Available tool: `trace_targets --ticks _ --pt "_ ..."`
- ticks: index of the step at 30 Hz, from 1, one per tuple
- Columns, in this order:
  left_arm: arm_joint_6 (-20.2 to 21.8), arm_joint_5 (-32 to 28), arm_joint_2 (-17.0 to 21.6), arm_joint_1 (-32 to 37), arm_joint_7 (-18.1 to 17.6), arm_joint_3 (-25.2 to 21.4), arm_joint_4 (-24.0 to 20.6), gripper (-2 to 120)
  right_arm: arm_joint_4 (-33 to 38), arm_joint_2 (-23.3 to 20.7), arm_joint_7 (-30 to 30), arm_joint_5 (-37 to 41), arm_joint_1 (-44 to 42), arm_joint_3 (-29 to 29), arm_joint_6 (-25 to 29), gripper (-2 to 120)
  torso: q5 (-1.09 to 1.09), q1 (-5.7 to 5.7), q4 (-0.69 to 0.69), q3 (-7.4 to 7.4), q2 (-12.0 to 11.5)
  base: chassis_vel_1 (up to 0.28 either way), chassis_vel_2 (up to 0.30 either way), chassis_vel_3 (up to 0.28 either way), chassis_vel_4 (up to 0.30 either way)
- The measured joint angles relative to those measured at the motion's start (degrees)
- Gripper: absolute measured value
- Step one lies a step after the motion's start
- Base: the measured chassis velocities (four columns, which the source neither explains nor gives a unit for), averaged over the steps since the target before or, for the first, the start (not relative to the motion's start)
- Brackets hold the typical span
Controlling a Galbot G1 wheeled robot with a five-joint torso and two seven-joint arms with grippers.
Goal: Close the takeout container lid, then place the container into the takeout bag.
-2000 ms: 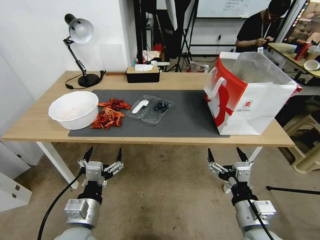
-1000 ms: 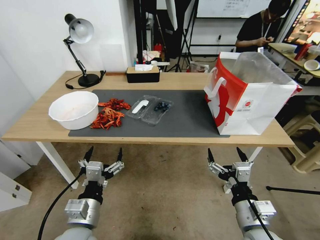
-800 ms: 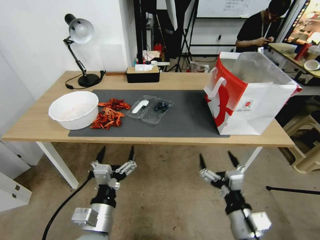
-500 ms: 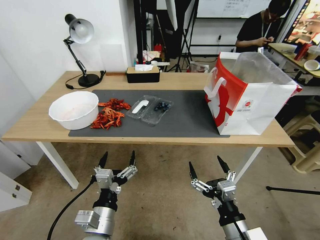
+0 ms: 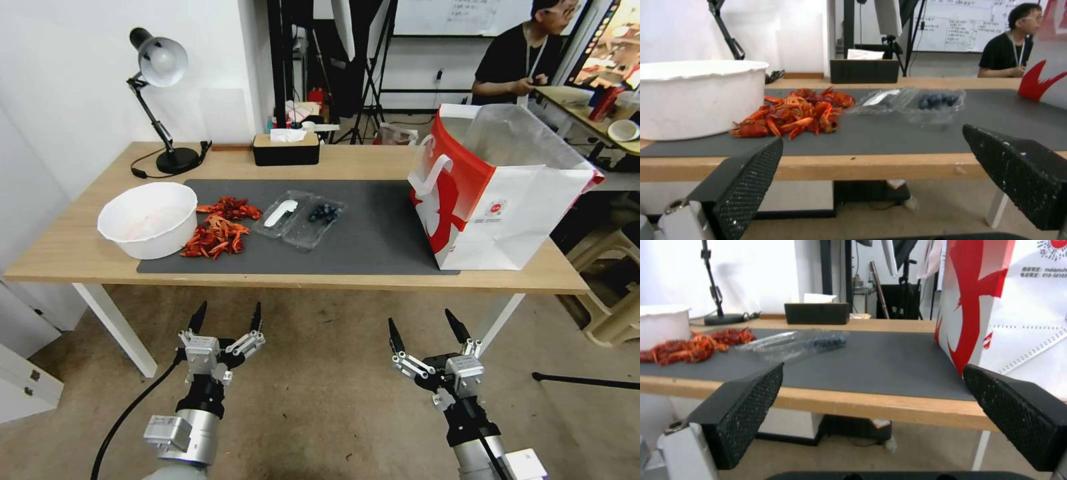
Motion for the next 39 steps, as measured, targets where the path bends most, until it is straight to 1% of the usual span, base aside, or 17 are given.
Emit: trace_targets --ticks 8,9,12,14,16,18,20,21,22,25,26,30,31,34,35,38,39 --pt "0.43 -0.83 0.13 0.25 1.11 -0.84 0.38 100 -1.56 -3.05 1.19 6.7 6.54 -0.48 -7.01 100 0.01 0.0 0.0 0.0 0.0 0.0 0.0 0.0 0.0" --pt "0.43 -0.83 0.13 0.25 1.11 -0.84 0.38 100 -1.56 -3.05 1.19 6.7 6.54 -0.48 -7.01 100 0.01 0.0 0.0 0.0 0.0 0.0 0.0 0.0 0.0" --pt "0.62 -0.85 -0.2 0.33 1.14 -1.25 0.52 100 -3.17 -5.03 2.19 9.93 12.16 -1.87 -10.93 100 0.0 0.0 0.0 0.0 0.0 0.0 0.0 0.0 0.0" --pt "0.61 -0.86 -0.25 0.37 1.15 -1.39 0.6 100 -3.67 -5.54 2.6 10.46 13.81 -2.25 -11.86 100 0.02 0.0 0.0 0.0 -0.01 0.0 0.0 0.0 0.0" --pt "0.48 -0.86 -0.54 0.54 1.16 -1.94 0.82 100 -5.1 -7.47 4.08 12.5 18.8 -3.57 -15.0 100 0.01 0.0 0.01 0.0 -0.01 0.0 0.0 0.0 0.0" --pt "0.48 -0.86 -0.54 0.54 1.16 -1.94 0.82 100 -5.1 -7.47 4.08 12.5 18.8 -3.57 -15.0 100 0.01 0.0 0.01 0.0 -0.01 0.0 0.0 0.0 0.0" --pt "0.7 -0.85 -1.32 0.67 1.95 -2.97 0.96 100 -7.81 -10.73 6.75 13.97 25.54 -6.24 -19.69 100 0.0 0.0 0.01 0.0 -0.02 0.0 0.0 0.0 0.0" --pt "0.81 -0.89 -1.55 0.67 2.13 -3.18 0.97 100 -8.57 -11.31 7.54 14.19 27.07 -6.96 -20.9 100 0.01 0.0 0.0 0.0 -0.01 0.0 0.0 0.0 0.0" --pt "0.81 -0.89 -1.55 0.67 2.13 -3.18 0.97 100 -8.57 -11.31 7.54 14.19 27.07 -6.96 -20.9 100 0.01 0.0 0.0 0.0 -0.01 0.0 0.0 0.0 0.0" --pt "0.93 -1.05 -2.12 0.65 2.76 -3.79 1.47 100 -11.83 -12.76 10.32 15.25 33.61 -10.65 -24.83 100 0.01 0.0 0.0 0.0 -0.02 0.0 0.0 0.0 0.0" --pt "0.93 -1.05 -2.12 0.65 2.76 -3.79 1.47 100 -11.83 -12.76 10.32 15.25 33.61 -10.65 -24.83 100 0.01 0.0 0.0 0.0 -0.02 0.0 0.0 0.0 0.0" --pt "0.92 -0.69 -2.83 0.58 2.49 -3.85 2.28 100 -15.35 -13.14 14.61 16.02 42.41 -16.15 -30.13 100 0.01 0.0 0.01 0.01 -0.01 0.0 0.0 0.0 0.0" --pt "0.92 -0.69 -2.83 0.58 2.49 -3.85 2.28 100 -15.35 -13.14 14.61 16.02 42.41 -16.15 -30.13 100 0.01 0.0 0.01 0.01 -0.01 0.0 0.0 0.0 0.0" --pt "0.74 -0.7 -3.34 0.46 2.06 -4.21 3.06 100 -18.89 -13.26 21.0 18.42 50.62 -21.42 -37.62 100 0.0 0.01 0.01 0.01 -0.01 0.0 0.0 0.0 0.0" --pt "0.74 -0.7 -3.34 0.46 2.06 -4.21 3.06 100 -18.89 -13.26 21.0 18.42 50.62 -21.42 -37.62 100 0.0 0.01 0.01 0.01 -0.01 0.0 0.0 0.0 0.0" --pt "0.14 -1.17 -3.63 0.47 1.92 -5.03 3.8 100 -23.25 -12.38 29.67 22.82 57.94 -26.38 -44.41 100 -0.01 0.0 0.0 0.01 -0.01 0.0 0.0 0.0 0.0" --pt "0.14 -1.17 -3.63 0.47 1.92 -5.03 3.8 100 -23.25 -12.38 29.67 22.82 57.94 -26.38 -44.41 100 -0.01 0.0 0.0 0.01 -0.01 0.0 0.0 0.0 0.0"
